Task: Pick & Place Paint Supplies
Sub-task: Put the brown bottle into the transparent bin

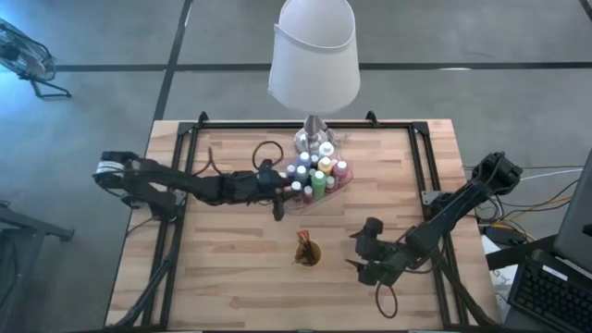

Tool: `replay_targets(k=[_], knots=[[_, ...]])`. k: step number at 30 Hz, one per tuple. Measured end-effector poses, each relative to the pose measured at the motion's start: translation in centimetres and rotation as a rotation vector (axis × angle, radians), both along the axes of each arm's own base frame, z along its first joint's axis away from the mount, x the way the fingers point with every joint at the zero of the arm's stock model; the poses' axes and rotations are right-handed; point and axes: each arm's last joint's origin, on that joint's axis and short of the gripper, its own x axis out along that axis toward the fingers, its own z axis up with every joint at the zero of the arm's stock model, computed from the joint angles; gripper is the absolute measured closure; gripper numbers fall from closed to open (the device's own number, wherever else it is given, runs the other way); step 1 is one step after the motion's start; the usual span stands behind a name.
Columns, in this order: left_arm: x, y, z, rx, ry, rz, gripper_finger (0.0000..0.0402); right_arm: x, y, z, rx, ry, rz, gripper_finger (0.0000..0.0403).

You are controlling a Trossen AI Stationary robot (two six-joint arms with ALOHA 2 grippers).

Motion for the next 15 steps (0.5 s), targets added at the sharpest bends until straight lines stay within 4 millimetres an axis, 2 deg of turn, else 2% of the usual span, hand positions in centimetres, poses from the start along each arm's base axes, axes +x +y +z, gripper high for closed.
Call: replay_targets(k=[8,15], knots=[[-3.3,-0.4,5.1,0.060,-0.084,-0.043,0.0271,0.0,0.0,0.0,0.000,0.001,0.000,0.0049],[-7.4,-3.4,7.8,0.128,-0.084,-0.191,0.0271,-0.1,0.0,0.0,-0.004,0.006,0.001,0.0069]])
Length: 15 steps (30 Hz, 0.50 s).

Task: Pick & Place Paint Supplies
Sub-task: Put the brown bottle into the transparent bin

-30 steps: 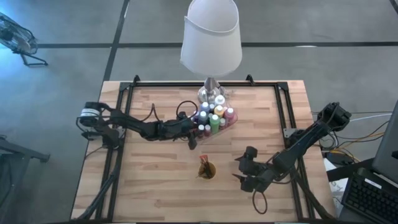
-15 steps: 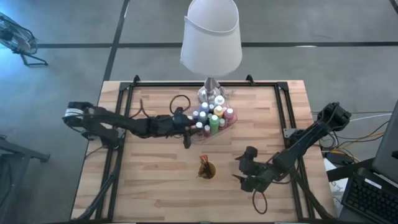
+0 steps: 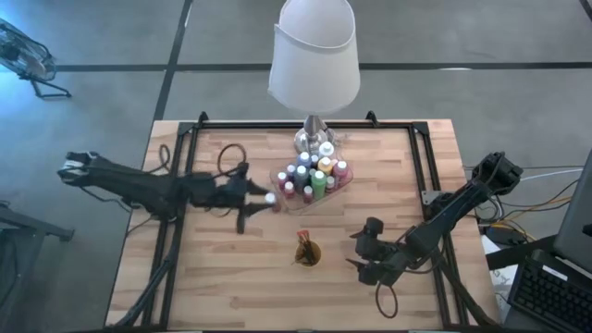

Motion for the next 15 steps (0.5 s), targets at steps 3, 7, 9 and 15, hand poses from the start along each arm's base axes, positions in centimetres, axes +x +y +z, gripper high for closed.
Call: replay_targets(k=[3,7,9,15], knots=[[-1.4,-1.5,-0.3,-0.004,-0.011,-0.075,0.0271,0.0,0.0,0.0,0.000,0.000,0.000,0.0080],[-2.8,-2.6,-2.9,-0.039,0.043,-0.057,0.0271,0.0,0.0,0.0,0.001,0.000,0.000,0.0093],[-3.3,-3.0,-4.7,-0.070,0.064,-0.040,0.0271,0.0,0.0,0.0,0.000,0.000,-0.001,0.0100],[-4.8,-3.9,-8.7,-0.140,-0.009,-0.095,0.0271,0.0,-0.1,0.0,-0.013,-0.010,-0.010,0.0117]])
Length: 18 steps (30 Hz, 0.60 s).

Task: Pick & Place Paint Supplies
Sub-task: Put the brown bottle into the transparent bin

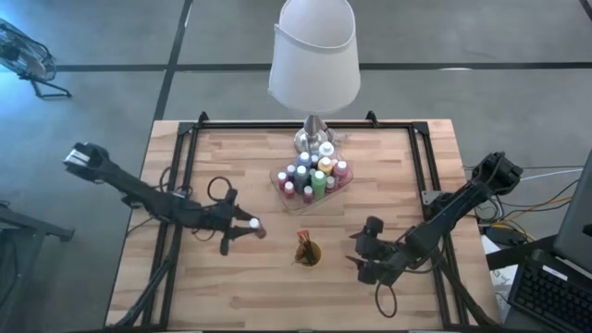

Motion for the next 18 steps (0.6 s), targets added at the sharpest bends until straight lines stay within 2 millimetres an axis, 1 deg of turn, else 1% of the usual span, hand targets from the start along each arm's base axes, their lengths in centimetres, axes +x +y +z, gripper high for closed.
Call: replay_targets(k=[3,6,11,18], knots=[[-0.7,-0.1,-1.6,-0.001,-0.003,-0.009,0.0271,0.0,-0.1,0.0,-0.007,-0.006,-0.007,0.0124],[-1.0,-0.1,-2.6,0.010,0.018,-0.017,0.0271,0.1,-0.2,0.1,-0.024,-0.021,-0.022,0.0131],[-0.8,-0.4,-3.4,0.066,0.057,-0.033,0.0271,0.2,-0.3,0.1,-0.047,-0.039,-0.043,0.0144],[-0.2,-0.6,-4.9,0.066,0.124,0.031,0.0271,0.2,-0.4,0.1,-0.052,-0.045,-0.050,0.0161]])
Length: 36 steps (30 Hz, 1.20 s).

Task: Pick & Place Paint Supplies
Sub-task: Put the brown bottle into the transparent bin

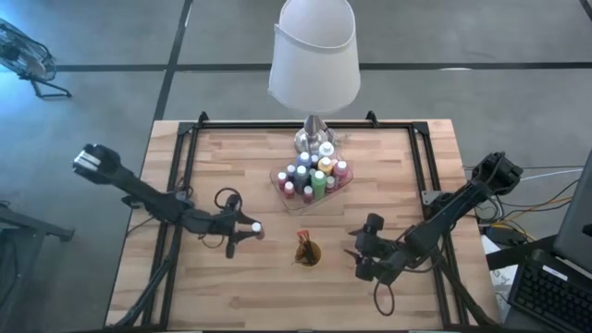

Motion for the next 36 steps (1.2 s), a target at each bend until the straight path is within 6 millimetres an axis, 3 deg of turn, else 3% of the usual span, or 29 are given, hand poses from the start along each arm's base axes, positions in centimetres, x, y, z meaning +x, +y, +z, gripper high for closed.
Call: replay_targets(k=[9,20,36], knots=[[1.3,-0.6,-1.6,-0.016,-0.022,0.017,0.0271,0.0,0.0,0.0,0.002,-0.002,-0.002,0.0172],[2.1,-0.8,-3.4,-0.032,-0.001,0.068,0.0271,0.0,0.0,0.0,-0.001,-0.004,-0.004,0.0138],[2.7,-1.0,-3.5,-0.080,0.006,0.084,0.0256,0.0,0.0,0.0,-0.001,-0.004,-0.004,0.0100]])
